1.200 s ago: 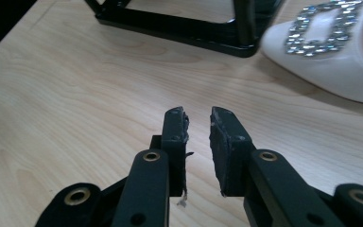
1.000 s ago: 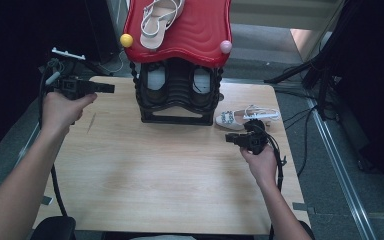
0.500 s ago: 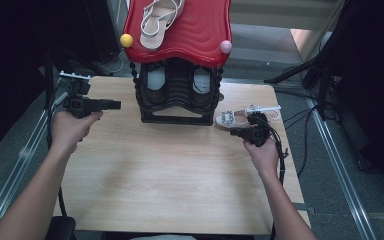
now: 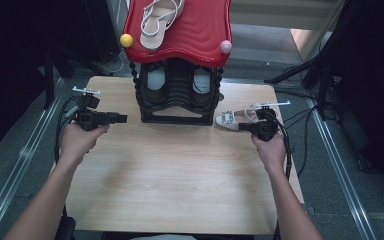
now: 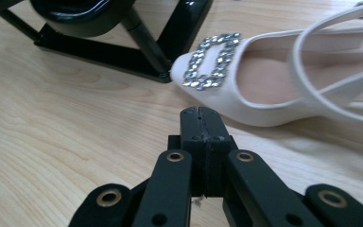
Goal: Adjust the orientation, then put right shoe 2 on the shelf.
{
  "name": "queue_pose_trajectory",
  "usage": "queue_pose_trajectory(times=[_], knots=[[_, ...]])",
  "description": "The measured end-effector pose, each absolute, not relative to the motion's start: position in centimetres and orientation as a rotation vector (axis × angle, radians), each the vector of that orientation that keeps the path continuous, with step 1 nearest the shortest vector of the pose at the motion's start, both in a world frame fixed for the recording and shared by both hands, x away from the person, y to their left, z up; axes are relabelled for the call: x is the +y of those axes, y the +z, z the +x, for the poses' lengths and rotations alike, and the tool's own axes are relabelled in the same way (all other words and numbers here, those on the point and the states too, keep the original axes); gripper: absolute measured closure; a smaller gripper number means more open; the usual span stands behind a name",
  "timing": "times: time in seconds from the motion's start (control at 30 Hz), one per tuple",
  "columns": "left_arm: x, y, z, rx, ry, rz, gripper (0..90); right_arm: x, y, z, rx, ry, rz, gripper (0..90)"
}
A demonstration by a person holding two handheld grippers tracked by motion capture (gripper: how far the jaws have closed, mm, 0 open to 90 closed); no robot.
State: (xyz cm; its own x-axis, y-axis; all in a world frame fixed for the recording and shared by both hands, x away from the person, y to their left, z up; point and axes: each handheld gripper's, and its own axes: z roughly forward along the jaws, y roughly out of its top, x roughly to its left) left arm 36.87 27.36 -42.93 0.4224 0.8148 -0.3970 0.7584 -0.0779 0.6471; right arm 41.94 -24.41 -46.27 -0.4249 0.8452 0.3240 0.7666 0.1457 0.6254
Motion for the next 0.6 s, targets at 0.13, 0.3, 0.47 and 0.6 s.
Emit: queue_pose_trajectory(times=[0.13, 0.3, 0.47, 0.6], knots=[[26.7, -43.7, 36.5, 1.34, 0.065, 1.84, 50.5, -25.1, -46.0, 42.6, 2.295, 1.125, 1.632, 90.0], [26.0, -44.5, 36.0, 1.325, 0.059, 1.859, 50.0, -25.9, -45.8, 43.5, 2.281, 1.119, 1.656, 90.0], [25.3, -45.3, 35.5, 1.305, 0.055, 1.889, 49.2, -26.8, -44.8, 44.7, 2.235, 1.13, 1.66, 90.0], [25.1, -45.6, 35.4, 1.299, 0.048, 1.902, 48.7, -27.3, -44.3, 45.6, 2.216, 1.122, 1.681, 90.0]])
